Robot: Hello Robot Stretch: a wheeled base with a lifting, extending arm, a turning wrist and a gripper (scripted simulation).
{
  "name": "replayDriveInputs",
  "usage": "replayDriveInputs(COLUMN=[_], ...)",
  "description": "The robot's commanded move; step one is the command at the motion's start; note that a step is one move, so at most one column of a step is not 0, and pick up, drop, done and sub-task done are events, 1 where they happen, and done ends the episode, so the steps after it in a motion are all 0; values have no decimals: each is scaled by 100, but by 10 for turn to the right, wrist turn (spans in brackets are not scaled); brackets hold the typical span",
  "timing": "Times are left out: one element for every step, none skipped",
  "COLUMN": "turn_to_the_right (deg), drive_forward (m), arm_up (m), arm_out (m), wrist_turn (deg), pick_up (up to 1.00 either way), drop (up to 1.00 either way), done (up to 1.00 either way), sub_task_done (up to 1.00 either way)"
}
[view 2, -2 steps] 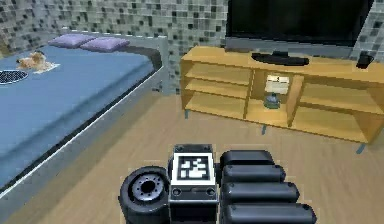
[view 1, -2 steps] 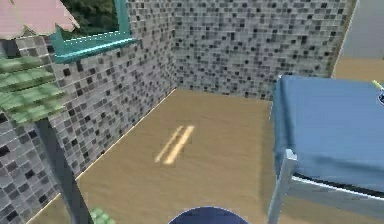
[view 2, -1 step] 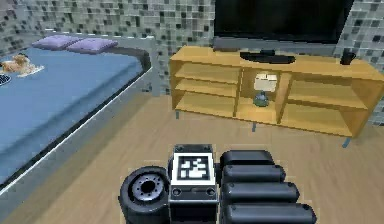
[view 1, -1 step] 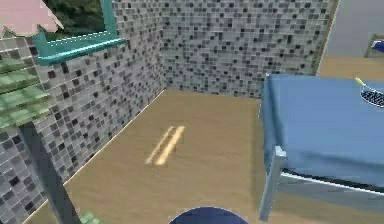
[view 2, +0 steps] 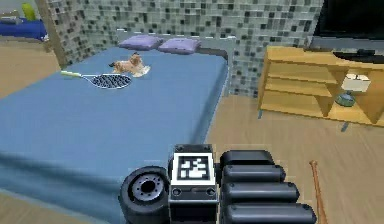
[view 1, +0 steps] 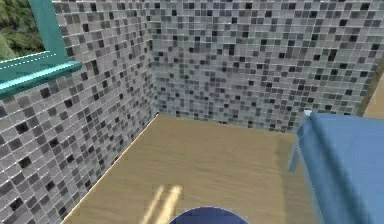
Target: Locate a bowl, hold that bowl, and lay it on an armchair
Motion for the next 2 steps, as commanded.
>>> replayDriveInputs(turn_to_the_right=[0,150], drive_forward=[5,0], arm_up=[0,0], arm_out=[0,0], wrist_turn=[0,0], pick_up=[0,0], drop=[0,0], done=[0,0], sub_task_done=[0,0])
